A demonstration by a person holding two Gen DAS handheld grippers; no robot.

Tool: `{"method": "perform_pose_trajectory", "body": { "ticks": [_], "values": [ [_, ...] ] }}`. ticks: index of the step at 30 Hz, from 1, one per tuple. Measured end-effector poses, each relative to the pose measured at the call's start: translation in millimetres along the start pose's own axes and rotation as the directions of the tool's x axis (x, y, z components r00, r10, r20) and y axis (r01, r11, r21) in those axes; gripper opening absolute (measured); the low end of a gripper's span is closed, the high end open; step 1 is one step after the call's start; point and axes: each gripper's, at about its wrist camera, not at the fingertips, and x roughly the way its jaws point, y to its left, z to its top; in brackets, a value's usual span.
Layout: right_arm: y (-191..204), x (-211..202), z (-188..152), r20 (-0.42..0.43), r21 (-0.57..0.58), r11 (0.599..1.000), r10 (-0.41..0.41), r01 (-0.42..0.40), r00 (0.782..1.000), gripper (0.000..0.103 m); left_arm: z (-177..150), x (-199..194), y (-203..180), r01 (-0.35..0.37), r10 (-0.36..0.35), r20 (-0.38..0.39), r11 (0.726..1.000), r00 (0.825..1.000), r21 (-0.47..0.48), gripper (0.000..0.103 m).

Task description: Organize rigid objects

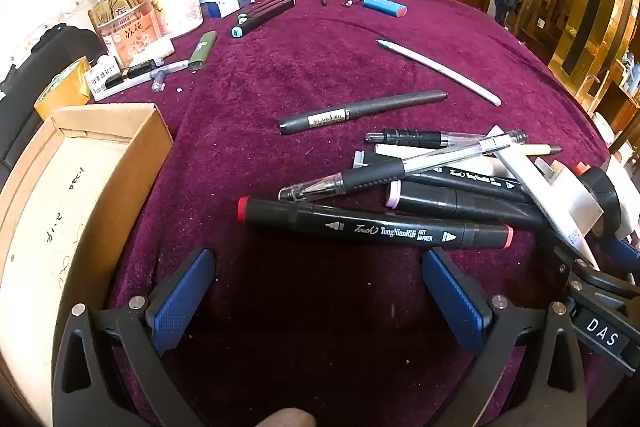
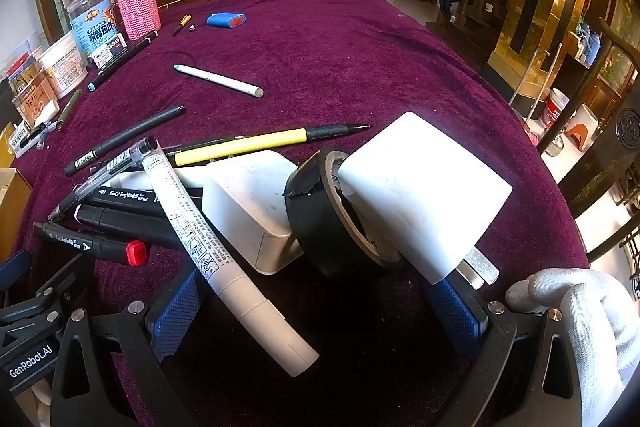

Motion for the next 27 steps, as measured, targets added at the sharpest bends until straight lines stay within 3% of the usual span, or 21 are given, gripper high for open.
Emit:
{"method": "perform_pose_trajectory", "body": {
  "ticks": [27],
  "values": [
    [-1.0,-0.7,-0.7,0.000,0.000,1.000,0.000,0.000,1.000,0.102,-0.2,-0.2,0.9,-0.002,0.002,0.006,1.000,1.000,-0.004,0.103]
  ]
}}
